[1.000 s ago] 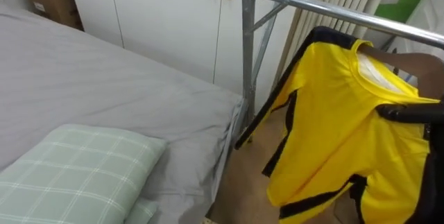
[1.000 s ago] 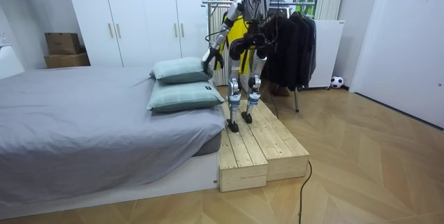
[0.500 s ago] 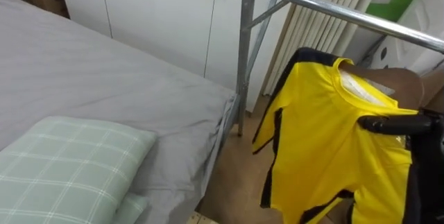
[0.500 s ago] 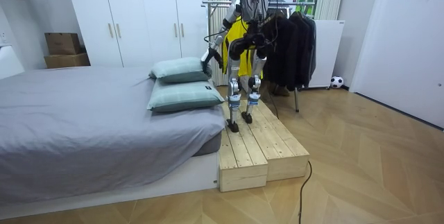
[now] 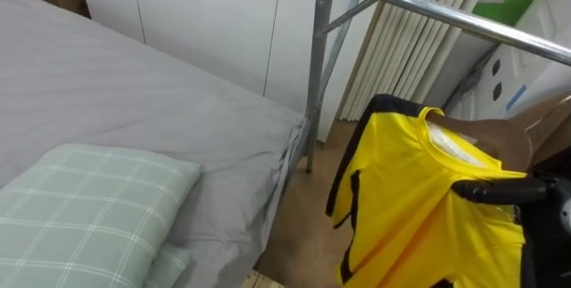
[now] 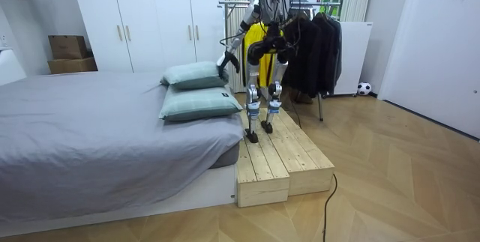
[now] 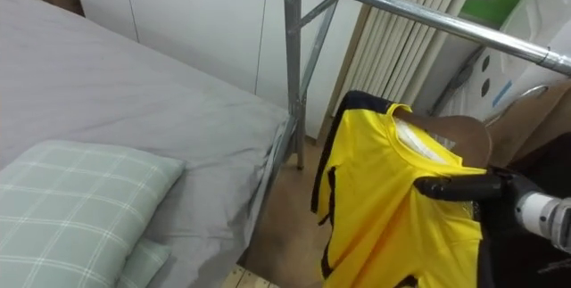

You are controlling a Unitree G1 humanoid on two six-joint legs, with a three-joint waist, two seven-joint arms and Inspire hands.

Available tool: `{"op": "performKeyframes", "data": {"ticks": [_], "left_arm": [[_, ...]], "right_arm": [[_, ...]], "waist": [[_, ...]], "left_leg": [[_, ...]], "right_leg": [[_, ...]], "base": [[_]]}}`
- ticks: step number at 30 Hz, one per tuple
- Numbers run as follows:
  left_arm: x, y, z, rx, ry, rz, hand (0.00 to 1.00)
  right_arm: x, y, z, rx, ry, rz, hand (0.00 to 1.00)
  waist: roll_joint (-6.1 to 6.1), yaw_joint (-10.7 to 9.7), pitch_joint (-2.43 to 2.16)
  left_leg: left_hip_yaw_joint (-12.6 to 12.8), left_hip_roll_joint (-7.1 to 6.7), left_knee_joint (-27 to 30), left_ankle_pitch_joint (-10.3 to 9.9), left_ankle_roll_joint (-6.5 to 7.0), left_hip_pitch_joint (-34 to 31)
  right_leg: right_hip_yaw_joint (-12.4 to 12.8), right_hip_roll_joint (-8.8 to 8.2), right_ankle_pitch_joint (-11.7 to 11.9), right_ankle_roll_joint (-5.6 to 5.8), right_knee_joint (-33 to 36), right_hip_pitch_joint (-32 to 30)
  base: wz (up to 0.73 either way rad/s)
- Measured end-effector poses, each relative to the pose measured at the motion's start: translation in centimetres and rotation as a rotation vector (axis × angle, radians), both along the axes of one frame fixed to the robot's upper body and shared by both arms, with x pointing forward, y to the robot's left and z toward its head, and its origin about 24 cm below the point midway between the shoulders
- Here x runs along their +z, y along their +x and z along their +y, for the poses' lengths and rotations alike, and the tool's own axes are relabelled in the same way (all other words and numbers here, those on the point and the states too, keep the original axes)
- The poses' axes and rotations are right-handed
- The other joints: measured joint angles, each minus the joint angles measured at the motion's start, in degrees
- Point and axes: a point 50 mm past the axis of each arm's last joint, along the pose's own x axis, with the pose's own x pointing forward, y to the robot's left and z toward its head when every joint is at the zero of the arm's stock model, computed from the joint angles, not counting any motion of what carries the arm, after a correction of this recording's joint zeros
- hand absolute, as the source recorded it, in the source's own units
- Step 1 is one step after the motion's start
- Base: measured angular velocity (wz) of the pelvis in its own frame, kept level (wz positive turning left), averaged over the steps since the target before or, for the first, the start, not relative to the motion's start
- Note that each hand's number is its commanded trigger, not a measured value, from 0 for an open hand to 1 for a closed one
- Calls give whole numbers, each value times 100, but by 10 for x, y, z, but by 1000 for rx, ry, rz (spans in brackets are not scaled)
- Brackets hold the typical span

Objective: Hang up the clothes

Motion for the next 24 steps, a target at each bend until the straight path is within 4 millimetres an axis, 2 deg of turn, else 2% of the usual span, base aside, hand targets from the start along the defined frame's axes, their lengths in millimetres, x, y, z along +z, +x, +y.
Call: {"op": "performKeyframes", "data": {"ticks": [5, 10, 16, 19, 22, 24], "left_arm": [[4, 16, -7, -35, -12, -45, 0], [3, 17, -9, -41, -14, -43, 0], [2, 12, -8, -37, -12, -28, 0], [1, 10, -8, -36, -27, -7, 0], [-3, 5, -8, -36, -38, 21, 0], [-9, -8, -7, -20, -50, 76, 0]], "right_arm": [[-17, -2, 15, 44, -8, 55, 100], [-17, -3, 14, 39, -18, 60, 100], [-16, -5, 8, 16, -40, 80, 100], [-14, -7, 1, 3, -78, 98, 100], [-4, -11, -15, -38, -130, 107, 100], [8, -9, -23, -72, -143, 81, 100]], "waist": [[-14, -1, 2], [-84, -16, -10], [-137, 23, -16], [-130, -40, -17], [-147, -120, -40], [-119, -175, -80]], "left_leg": [[3, -4, 25, -8, 13, -49], [8, -5, 13, -18, 26, -36], [113, 31, 71, -86, 69, 6], [53, 60, 346, -212, 86, -51], [57, 53, 481, -270, 131, 10], [90, 73, 494, -336, 164, 126]], "right_leg": [[-4, -3, 12, 17, 10, -45], [8, -1, 12, 17, 12, -46], [40, 16, 11, 17, 10, 26], [-190, -5, -15, 24, 20, 165], [-269, -63, -200, 172, 220, 213], [-316, -68, -212, 199, 205, 376]], "base": [[-1], [-1], [-4], [19], [33], [6]]}}
